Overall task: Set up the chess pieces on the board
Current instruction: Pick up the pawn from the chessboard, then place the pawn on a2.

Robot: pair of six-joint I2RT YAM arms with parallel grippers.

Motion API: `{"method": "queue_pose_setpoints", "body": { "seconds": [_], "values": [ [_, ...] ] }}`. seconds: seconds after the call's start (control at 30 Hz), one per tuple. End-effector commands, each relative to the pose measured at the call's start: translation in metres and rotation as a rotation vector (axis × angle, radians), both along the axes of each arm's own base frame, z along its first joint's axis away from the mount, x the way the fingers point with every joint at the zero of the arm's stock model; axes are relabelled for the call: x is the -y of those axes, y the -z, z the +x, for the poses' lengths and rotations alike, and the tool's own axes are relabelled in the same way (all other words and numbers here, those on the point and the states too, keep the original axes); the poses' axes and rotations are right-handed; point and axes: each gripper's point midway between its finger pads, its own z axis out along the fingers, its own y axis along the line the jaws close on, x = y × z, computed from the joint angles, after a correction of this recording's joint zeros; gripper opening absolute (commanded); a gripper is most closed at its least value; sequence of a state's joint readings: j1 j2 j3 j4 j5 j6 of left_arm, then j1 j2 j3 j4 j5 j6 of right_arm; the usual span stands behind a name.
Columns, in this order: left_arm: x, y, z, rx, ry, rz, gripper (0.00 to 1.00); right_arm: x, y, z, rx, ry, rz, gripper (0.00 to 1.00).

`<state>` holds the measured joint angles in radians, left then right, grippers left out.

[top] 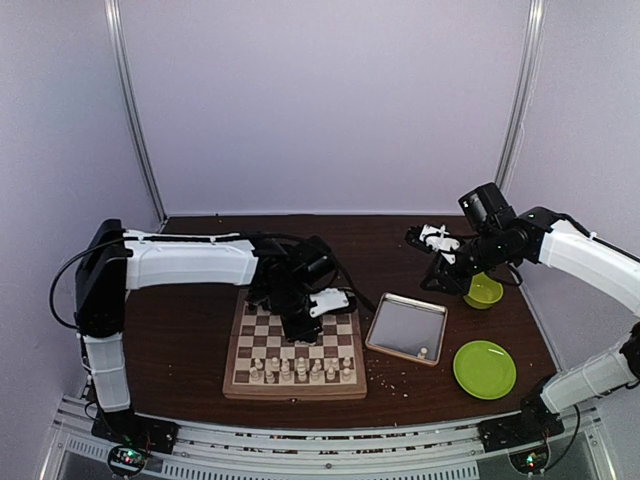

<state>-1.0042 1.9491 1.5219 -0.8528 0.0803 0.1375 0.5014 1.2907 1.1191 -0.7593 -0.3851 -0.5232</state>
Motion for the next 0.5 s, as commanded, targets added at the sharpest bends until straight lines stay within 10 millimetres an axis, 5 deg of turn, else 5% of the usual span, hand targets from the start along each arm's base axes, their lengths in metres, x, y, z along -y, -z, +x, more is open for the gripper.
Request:
{"method": "queue_pose_setpoints", "body": {
  "seconds": [0.0,0.27,0.47],
  "values": [
    [-0.047,-0.029,-0.001,0.045,-0.139,0.006,0.05,0.000,0.004,-0.002,-0.019,-0.012,-0.003,0.32],
    [-0.120,-0.030,-0.022,0.003,-0.328,0.000,0.05,0.000,0.005,-0.004,-0.025,-0.019,-0.006,0.32],
    [-0.137,-0.017,-0.041,-0.054,-0.367,0.011,0.05,-0.001,0.008,-0.004,-0.038,-0.027,-0.008,0.32]
  ]
}}
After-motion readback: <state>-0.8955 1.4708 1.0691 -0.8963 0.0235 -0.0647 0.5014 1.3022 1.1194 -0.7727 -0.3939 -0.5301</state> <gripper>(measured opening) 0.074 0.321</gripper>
